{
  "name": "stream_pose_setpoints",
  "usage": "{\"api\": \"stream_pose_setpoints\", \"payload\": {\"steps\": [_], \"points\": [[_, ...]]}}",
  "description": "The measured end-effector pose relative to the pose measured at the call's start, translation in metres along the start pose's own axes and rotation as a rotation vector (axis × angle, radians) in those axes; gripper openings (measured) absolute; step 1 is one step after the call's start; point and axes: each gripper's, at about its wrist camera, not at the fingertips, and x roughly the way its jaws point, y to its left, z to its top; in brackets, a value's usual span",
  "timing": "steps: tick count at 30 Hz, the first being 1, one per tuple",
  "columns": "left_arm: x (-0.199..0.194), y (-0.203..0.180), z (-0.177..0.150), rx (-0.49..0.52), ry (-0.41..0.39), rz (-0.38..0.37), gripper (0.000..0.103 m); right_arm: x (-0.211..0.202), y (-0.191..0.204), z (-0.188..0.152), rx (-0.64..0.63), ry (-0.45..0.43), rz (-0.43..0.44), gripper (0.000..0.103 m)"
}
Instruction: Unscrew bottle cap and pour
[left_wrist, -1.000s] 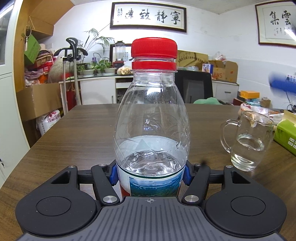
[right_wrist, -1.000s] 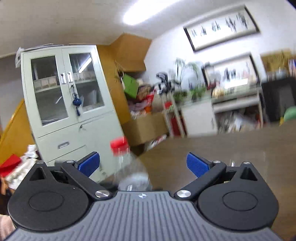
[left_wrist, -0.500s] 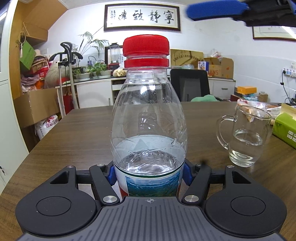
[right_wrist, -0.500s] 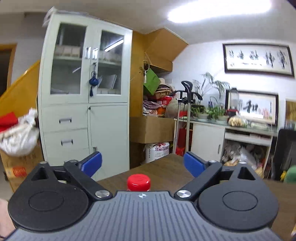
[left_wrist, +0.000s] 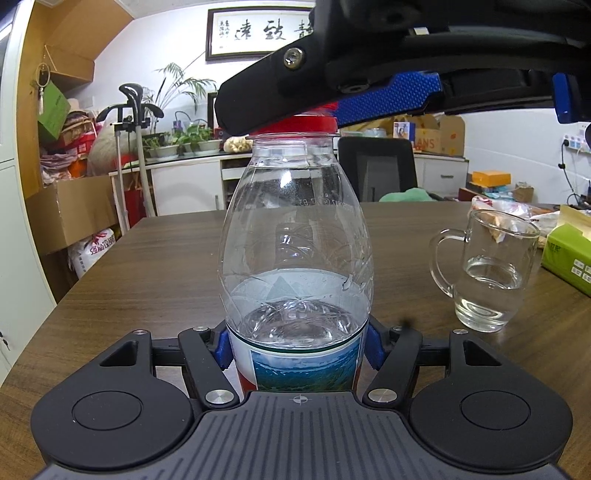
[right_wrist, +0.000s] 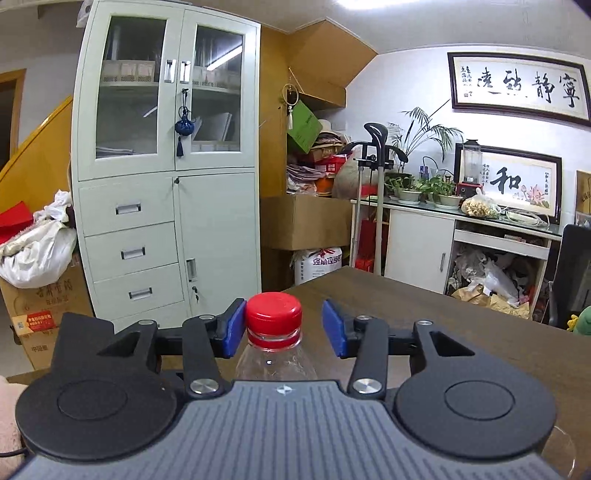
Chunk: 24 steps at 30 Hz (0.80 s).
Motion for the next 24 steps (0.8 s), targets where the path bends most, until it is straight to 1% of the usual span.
{"api": "stream_pose_setpoints", "payload": {"steps": [5,7,11,17,21,24], "points": [[-0.0003,0.0007,0.0001,0.001,0.000,0.001,0.068,-0.0062,0.0055,0.0011,-0.023,-0.018,-0.003,0.043],[-0.0004,0.0010,0.0002,0.002,-0.001,0.001,0.068,-0.0055,0.0061,0.0022,-0.024,-0.017,-0.003,0.041],[0.0023,-0.0046,0.0018,0.004,-0.005,0.004,0.068,-0.0008,0.0055,0.0028,-0.015,0.000,0.004,0.032],[0.0034,-0.0054,0.0025,0.005,-0.007,0.002,0.068,0.0001,0.0059,0.0024,-0.006,-0.001,-0.003,0.032],[0.0046,-0.0053,0.0031,0.000,-0.009,0.005,0.064,0.0003,0.0062,0.0022,-0.003,0.000,-0.003,0.032],[0.0057,-0.0057,0.0036,-0.002,-0.010,0.005,0.063,0.0011,0.0069,0.0030,0.001,0.001,-0.012,0.032]]}}
